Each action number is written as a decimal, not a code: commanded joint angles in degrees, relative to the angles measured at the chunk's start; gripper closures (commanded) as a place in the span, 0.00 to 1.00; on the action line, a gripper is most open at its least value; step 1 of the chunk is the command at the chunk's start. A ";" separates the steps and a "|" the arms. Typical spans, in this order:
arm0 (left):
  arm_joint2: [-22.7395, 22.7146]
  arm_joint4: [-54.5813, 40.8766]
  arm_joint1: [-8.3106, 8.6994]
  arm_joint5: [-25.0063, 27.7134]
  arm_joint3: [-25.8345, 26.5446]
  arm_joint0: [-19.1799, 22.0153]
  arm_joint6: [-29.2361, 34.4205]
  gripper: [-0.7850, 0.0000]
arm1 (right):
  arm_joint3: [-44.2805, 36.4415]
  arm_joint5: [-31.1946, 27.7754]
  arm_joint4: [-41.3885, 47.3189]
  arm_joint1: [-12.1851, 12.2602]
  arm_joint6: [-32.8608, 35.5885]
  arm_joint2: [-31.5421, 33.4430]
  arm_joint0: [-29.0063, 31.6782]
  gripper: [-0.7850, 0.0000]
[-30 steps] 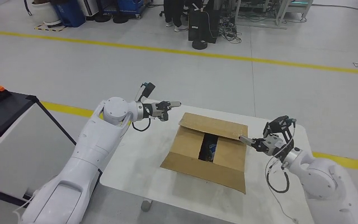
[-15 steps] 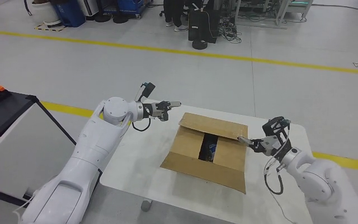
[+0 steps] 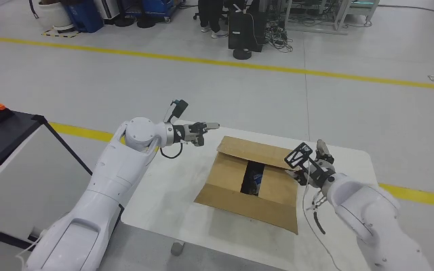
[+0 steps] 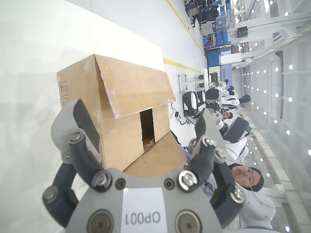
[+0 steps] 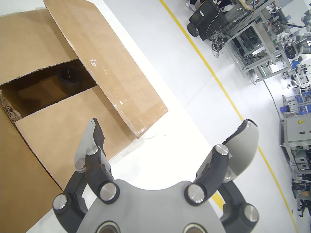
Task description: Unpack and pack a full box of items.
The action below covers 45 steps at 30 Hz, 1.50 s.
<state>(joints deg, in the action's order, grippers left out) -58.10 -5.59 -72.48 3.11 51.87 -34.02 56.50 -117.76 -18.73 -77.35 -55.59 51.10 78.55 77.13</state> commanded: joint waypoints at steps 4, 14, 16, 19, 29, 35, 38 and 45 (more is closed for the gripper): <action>0.00 0.00 0.00 0.00 0.00 0.00 0.00 0.00 | -0.49 0.20 -0.02 -0.19 2.13 -1.50 -0.66 0.00; 0.00 0.00 0.00 0.00 0.00 0.00 0.00 0.00 | -0.49 0.20 -0.02 -0.19 2.13 -1.50 -0.66 0.00; 0.00 0.00 0.00 0.00 0.00 0.00 0.00 0.00 | -0.49 0.20 -0.02 -0.19 2.13 -1.50 -0.66 0.00; 0.00 0.00 0.00 0.00 0.00 0.00 0.00 0.00 | -0.49 0.20 -0.02 -0.19 2.13 -1.50 -0.66 0.00; 0.00 0.00 0.00 0.00 0.00 0.00 0.00 0.00 | -0.50 -1.84 -10.07 -0.57 6.25 -6.90 -2.26 0.00; 0.00 0.00 0.00 0.00 0.00 0.00 0.00 0.00 | 2.34 -1.54 -14.40 -1.66 9.96 -12.47 -7.28 0.00; 0.00 0.00 0.00 0.00 0.00 0.00 0.00 0.00 | 4.58 -0.99 -16.29 -2.30 11.77 -14.95 -9.97 0.00; 0.00 0.00 0.00 0.00 0.00 0.00 0.00 0.00 | 11.26 0.20 -18.48 -4.21 14.66 -20.26 -16.30 0.00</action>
<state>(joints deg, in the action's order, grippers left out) -58.10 -5.59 -72.48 3.11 51.87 -34.02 56.50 -107.60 -18.65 -95.55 -59.57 65.33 58.83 61.67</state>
